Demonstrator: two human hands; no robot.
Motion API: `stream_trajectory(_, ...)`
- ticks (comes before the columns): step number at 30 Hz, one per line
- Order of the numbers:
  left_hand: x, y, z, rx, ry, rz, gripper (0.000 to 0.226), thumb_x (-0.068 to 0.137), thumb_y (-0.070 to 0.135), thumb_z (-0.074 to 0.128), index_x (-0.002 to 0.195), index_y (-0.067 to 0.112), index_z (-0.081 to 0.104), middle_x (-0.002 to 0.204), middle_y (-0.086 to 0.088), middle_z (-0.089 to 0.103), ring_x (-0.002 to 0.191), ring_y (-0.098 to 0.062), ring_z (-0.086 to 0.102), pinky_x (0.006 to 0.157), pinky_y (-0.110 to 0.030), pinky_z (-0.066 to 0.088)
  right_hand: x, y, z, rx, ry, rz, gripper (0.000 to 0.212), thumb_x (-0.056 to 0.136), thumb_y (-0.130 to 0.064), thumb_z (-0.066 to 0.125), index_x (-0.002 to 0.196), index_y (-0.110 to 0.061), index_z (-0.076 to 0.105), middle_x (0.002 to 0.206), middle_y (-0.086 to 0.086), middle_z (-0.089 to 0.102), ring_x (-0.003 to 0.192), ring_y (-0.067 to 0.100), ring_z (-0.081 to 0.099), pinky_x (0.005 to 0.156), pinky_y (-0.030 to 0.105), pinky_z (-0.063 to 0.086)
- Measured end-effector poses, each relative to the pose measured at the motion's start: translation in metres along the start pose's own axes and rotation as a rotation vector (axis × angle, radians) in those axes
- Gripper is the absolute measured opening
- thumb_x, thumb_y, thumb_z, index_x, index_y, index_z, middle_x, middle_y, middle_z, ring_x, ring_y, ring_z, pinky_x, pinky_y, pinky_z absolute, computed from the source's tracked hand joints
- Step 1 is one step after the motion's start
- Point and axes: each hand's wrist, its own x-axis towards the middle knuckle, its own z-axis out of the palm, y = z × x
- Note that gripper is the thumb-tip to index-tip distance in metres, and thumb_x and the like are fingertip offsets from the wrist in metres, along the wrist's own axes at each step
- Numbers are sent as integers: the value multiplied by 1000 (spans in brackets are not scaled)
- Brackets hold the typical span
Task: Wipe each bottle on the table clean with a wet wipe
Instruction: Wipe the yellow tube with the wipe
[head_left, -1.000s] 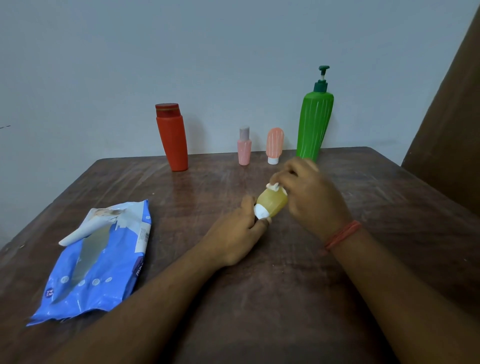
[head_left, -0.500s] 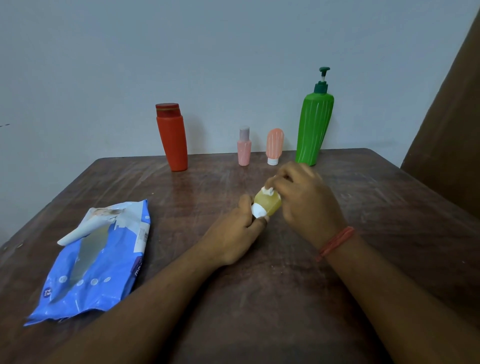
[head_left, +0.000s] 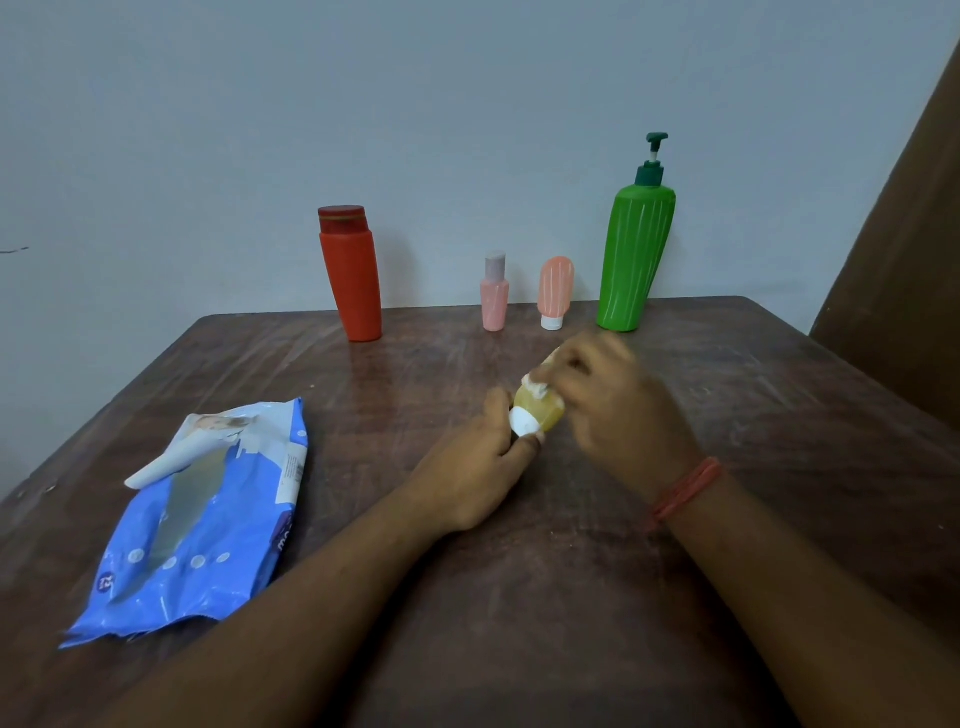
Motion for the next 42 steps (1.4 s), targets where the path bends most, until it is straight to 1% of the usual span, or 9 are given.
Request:
stream_trajectory(2,0,1,0,-4,-1,11,27,103,38,45,123,22,37,105,1,64,90,-16,62,83,-46,50,0,-4,2,-23,-61,-115,34,80,-3,49,101,-13,75,93,5,61,83,26,55,71,41,48)
stream_trajectory(6,0,0,1,56,-6,14,22,102,39,46,113,22,36,91,3,59,80,-16,59,77,-46,50,4,7,0,-28,29,96,33,82,1,55,103,-14,75,93,5,59,85,26,54,68,43,50)
stream_trajectory(9,0,0,0,1,5,22,26,102,38,47,121,22,38,101,2,63,87,-17,62,81,-47,50,0,-2,3,33,-50,-71,35,80,-3,47,101,-10,74,93,6,58,84,24,53,68,36,47)
stream_trajectory(13,1,1,1,-28,4,-10,22,103,39,46,113,22,38,88,2,58,79,-19,58,74,-43,48,2,9,1,52,61,106,32,83,2,52,103,-9,74,92,7,57,86,24,54,73,41,50)
stream_trajectory(16,2,-1,0,-153,39,-28,20,103,39,47,113,23,39,88,3,57,78,-18,57,74,-42,48,-1,1,2,100,0,-74,30,80,6,55,103,-4,73,94,8,59,89,19,51,82,26,44)
stream_trajectory(20,3,-3,0,-199,59,-38,20,104,37,47,116,24,40,88,7,53,75,-9,50,67,-31,41,1,8,2,97,83,68,28,84,5,57,105,-6,74,93,9,59,85,25,56,75,42,51)
stream_trajectory(23,3,-3,-1,-231,78,-30,20,104,36,47,117,23,40,88,9,53,76,-6,50,70,-33,42,-1,2,3,68,10,-77,31,82,5,59,107,-5,74,92,9,60,84,24,53,75,35,47)
stream_trajectory(37,1,-4,-2,-355,129,-7,18,105,34,45,117,20,41,87,10,47,68,5,45,62,-16,37,-3,-1,-2,172,81,-72,25,93,-1,56,110,-4,74,90,9,61,82,24,56,74,34,48)
stream_trajectory(42,4,-13,-1,-482,106,4,25,100,51,43,111,29,41,86,4,47,72,-9,43,70,-33,40,-2,-2,-1,190,107,-29,24,89,2,63,110,-3,74,92,8,63,86,25,58,77,37,49)
